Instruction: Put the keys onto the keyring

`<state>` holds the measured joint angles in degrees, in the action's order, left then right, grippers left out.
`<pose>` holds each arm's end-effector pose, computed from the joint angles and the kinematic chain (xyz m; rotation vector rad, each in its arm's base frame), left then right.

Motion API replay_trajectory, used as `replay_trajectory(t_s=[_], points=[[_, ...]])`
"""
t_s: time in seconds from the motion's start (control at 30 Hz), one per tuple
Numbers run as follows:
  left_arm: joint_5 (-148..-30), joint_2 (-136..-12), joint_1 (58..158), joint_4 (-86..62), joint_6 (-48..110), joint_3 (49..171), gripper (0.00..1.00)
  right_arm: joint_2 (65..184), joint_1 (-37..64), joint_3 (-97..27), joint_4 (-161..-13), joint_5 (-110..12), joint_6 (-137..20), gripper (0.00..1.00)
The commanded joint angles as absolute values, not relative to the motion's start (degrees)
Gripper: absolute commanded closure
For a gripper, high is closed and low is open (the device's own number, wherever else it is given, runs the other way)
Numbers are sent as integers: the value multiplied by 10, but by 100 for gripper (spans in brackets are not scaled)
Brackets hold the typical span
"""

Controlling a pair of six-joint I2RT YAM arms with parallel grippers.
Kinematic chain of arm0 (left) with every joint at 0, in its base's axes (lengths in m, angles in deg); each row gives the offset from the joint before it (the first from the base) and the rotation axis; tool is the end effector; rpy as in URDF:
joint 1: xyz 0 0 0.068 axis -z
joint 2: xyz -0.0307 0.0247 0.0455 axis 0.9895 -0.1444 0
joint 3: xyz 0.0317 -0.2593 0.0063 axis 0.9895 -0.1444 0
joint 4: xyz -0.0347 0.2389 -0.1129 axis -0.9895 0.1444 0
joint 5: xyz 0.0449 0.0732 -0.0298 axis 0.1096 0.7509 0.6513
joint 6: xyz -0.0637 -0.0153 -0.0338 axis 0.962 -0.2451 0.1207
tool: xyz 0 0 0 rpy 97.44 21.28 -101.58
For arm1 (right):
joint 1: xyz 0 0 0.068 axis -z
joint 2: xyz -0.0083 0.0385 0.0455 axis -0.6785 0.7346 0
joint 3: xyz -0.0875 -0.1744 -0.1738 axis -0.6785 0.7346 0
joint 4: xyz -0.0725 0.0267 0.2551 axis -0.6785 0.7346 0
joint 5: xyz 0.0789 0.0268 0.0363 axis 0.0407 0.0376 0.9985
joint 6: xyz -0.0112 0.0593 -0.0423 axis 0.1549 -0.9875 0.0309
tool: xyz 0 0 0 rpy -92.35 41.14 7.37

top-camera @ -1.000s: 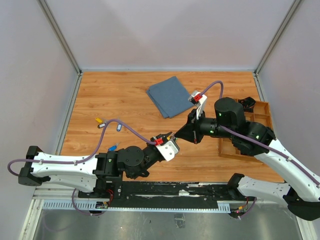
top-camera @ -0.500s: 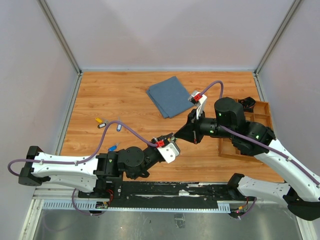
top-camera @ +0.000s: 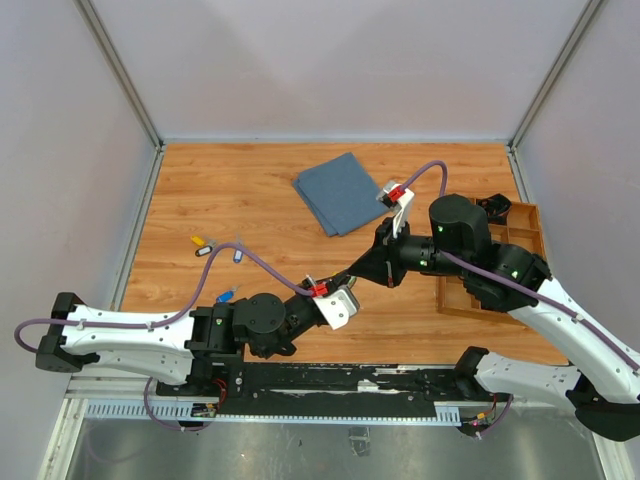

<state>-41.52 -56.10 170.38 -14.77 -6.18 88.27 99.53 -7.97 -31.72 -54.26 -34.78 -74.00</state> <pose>0.0452 -0.2612 0.3487 0.9988 1.2647 -0.2984 0.1267 0.1904 0.4134 -0.7633 1.8825 1.1968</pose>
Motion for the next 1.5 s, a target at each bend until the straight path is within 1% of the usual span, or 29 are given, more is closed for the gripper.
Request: replay_trajectory(t_s=[0.0, 0.1, 0.17, 0.27, 0.4, 0.43, 0.5, 0.57, 0.77, 1.1, 1.47], points=[[-431, -539, 1703, -175, -62, 877, 99, 979, -89, -337, -564, -370, -742, 90], [-426, -538, 1702, -171, -63, 877, 100, 964, -89, -335, -563, -403, -732, 77], [-426, -538, 1702, -168, -62, 877, 99, 955, -89, -332, -563, -417, -727, 73], [-426, -538, 1702, -164, -60, 878, 99, 948, -89, -331, -562, -423, -722, 69], [-426, -536, 1702, -162, -57, 880, 99, 949, -89, -334, -553, -428, -716, 70], [-426, -535, 1702, -161, -56, 881, 99, 950, -89, -334, -548, -430, -714, 72], [-425, -533, 1702, -160, -55, 881, 99, 951, -89, -337, -540, -432, -707, 80], [-423, -531, 1702, -159, -55, 881, 100, 953, -89, -341, -535, -424, -702, 82], [-420, -529, 1702, -163, -53, 881, 99, 968, -89, -351, -506, -399, -690, 76], [-413, -531, 1702, -166, -53, 879, 100, 980, -89, -347, -516, -355, -690, 73], [-413, -529, 1702, -166, -54, 878, 99, 989, -89, -340, -518, -358, -693, 73]])
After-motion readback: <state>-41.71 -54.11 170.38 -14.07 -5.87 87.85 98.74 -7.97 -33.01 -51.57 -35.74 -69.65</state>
